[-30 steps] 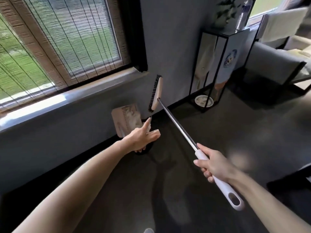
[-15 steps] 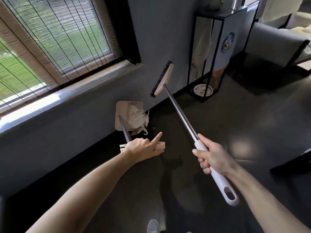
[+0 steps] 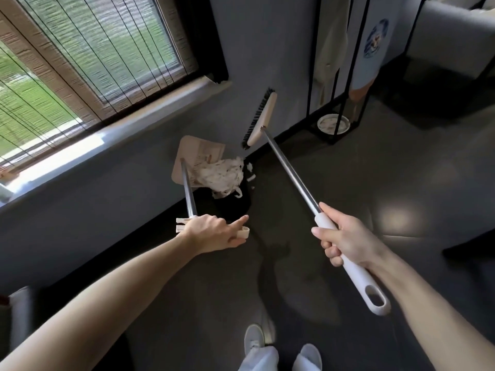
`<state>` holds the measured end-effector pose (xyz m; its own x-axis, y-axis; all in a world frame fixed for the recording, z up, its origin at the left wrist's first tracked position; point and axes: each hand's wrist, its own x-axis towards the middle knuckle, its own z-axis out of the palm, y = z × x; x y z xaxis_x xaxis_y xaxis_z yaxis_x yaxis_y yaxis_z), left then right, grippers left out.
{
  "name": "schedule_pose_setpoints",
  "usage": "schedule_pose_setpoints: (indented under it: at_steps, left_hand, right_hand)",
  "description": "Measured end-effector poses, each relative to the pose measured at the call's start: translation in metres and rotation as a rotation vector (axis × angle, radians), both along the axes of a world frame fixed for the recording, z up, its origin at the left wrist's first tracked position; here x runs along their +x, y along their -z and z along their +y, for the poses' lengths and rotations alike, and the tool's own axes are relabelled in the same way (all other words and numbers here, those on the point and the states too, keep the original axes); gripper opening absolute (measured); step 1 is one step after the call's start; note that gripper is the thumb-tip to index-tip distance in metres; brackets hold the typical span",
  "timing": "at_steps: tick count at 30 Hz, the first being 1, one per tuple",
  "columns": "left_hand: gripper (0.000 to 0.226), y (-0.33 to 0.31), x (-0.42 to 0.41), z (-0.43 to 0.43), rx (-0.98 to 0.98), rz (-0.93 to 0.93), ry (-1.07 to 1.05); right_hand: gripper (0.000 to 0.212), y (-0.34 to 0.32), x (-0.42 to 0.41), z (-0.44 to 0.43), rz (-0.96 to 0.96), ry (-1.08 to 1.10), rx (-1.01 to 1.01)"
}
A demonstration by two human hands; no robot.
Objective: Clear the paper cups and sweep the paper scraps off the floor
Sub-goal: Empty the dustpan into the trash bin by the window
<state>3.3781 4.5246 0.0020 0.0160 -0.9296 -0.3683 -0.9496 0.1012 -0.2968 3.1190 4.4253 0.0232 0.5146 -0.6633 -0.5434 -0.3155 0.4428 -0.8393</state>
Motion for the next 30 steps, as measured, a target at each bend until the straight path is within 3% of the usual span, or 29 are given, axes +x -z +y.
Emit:
schedule_pose_setpoints:
  at_steps: [8,22,30]
  left_hand:
    - [0.066,-0.005,0.001,0.018,0.047,-0.046,0.109]
    - [0.065,-0.031,-0.008,0.035,-0.066,-0.084,0.12]
    - [0.065,0.023,-0.03,0.026,0.092,0.061,0.109]
  right_hand:
    - [0.069,0.0,0.012,0.006,-0.005,-0.065,0.004]
    - [0.069,-0.001,0.013,0.014,-0.008,-0.093,0.031]
    - [0.068,0.011,-0.005,0.023,0.045,-0.076,0.026]
